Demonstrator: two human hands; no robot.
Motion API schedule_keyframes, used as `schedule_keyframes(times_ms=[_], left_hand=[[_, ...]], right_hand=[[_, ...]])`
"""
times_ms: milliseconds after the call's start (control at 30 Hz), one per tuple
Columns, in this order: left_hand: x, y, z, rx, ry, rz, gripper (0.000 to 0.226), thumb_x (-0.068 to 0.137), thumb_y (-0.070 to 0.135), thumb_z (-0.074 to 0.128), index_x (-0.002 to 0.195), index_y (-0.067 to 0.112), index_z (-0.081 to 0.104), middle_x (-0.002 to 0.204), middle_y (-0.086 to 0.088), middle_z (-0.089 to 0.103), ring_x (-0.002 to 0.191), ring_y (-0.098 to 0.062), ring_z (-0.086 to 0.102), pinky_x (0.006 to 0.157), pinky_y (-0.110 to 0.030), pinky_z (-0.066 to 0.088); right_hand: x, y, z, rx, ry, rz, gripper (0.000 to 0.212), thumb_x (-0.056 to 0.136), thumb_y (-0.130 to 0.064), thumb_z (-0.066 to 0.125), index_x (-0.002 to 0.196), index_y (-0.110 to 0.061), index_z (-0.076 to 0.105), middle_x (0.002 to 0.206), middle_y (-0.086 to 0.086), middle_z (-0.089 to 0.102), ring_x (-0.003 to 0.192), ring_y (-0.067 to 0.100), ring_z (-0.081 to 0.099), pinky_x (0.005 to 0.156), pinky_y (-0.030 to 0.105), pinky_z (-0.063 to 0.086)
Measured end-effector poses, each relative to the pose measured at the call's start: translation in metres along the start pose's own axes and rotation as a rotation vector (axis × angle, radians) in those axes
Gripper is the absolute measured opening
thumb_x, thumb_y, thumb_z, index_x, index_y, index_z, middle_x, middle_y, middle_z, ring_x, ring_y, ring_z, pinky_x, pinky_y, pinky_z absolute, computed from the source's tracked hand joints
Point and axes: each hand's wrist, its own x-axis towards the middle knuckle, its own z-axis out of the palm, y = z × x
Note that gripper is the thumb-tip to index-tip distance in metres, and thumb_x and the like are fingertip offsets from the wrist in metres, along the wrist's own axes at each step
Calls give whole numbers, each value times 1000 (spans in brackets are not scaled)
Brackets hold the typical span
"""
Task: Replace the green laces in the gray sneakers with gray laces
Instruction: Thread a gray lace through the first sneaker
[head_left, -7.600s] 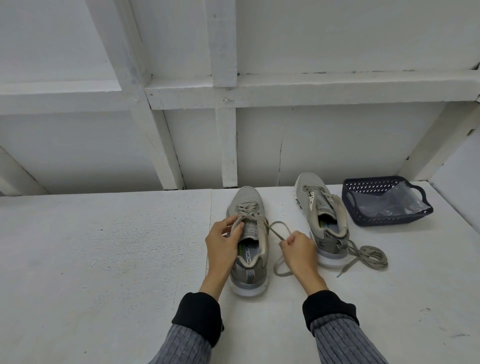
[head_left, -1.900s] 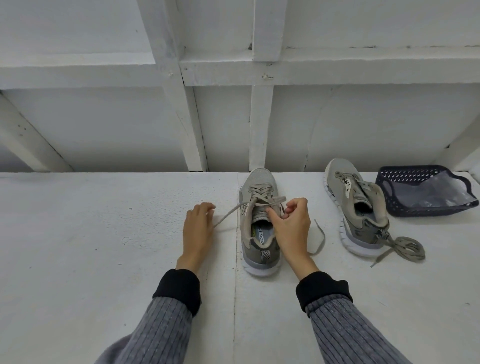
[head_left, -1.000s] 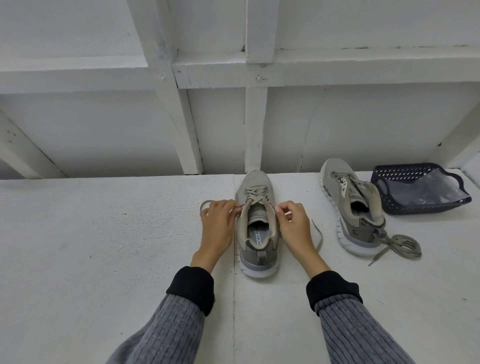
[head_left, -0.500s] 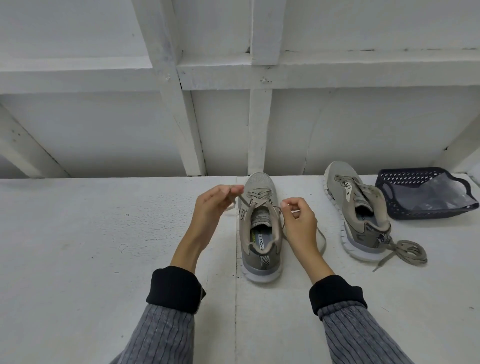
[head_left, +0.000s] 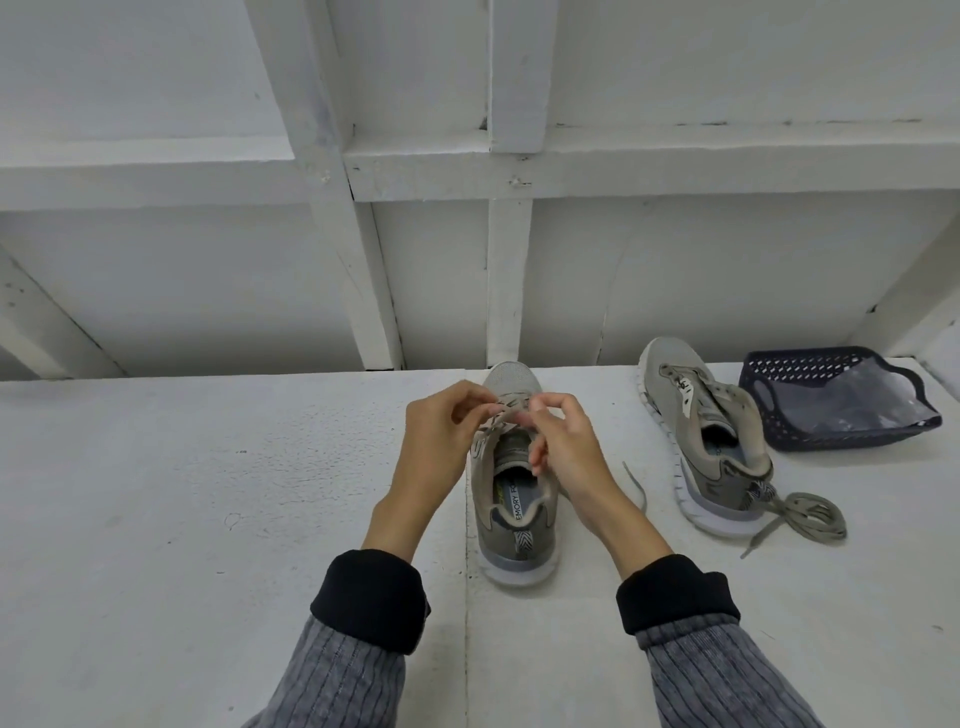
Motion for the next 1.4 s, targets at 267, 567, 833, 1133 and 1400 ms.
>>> schedule_keyframes(times_ms=[267,567,833,1133,1400], left_hand=[[-1,-7,-1,-55,96,3,13,85,12,74,84,25,75,85,3,69,79,-6,63,72,-16,50],[3,-36,-8,-101,372,-313,5,97,20,61,94,18,64,91,0,67,81,-16,67,75,-22,55],[-4,-49,-5,43,275,-291,23,95,6,56,113,21,55,117,5,55,105,-10,54,89,-22,44],[2,-3,7,-27,-168,55,19,97,23,60,112,22,72,109,12,71,106,3,61,90,-10,44],[-4,-11,15,14,-112,13,17,96,13,61,104,20,74,100,10,71,93,1,64,83,-13,49]], right_hand=[[-2,-3,5,-175,-133,-78,15,96,-19,57,84,-19,66,69,-8,58,49,-4,50,52,12,39],[1,-28,-12,149,-83,-104,32,104,-14,34,79,-8,53,59,-4,47,55,12,47,63,25,45],[6,-11,-26,-240,6,-192,17,101,-9,42,93,-21,50,73,-1,61,60,7,50,60,21,42],[2,-12,-17,-237,11,-323,16,93,-12,61,87,-25,70,84,-6,70,76,4,62,70,14,49],[2,9,-17,-159,103,-260,12,90,-8,64,87,-18,69,82,3,71,74,15,66,71,24,55]])
